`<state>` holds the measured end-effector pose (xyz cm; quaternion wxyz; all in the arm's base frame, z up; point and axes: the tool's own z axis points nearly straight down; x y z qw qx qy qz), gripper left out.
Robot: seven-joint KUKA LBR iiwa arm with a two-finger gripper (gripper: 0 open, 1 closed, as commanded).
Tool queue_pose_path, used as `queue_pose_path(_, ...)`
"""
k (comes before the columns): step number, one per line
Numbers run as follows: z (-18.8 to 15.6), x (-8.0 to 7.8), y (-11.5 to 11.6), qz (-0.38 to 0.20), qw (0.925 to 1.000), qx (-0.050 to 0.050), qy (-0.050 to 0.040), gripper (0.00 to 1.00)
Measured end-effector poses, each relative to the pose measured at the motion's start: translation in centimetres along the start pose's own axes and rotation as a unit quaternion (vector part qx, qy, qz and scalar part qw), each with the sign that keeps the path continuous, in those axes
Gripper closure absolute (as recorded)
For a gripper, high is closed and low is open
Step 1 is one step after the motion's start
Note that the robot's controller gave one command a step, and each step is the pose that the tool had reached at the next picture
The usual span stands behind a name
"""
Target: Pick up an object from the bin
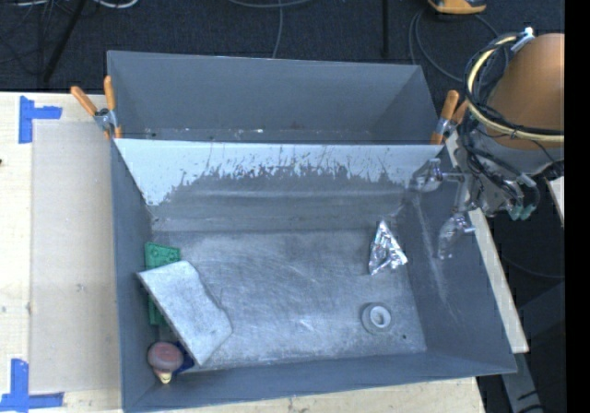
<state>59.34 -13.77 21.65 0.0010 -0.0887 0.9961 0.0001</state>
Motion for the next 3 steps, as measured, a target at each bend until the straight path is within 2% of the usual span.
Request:
queue_pose_path(1, 13.0, 0.8, 1.7, -0.1, 0.9949, -0.003, 0.004, 0.0)
queue_pose_path(2, 12.5, 0.6, 1.6, -0.101, 0.9949, -0.001, 0.0012, 1.0)
queue_pose_path(3, -1.0, -0.1, 3.1, -0.103, 0.9947, 0.002, -0.0041, 1.0)
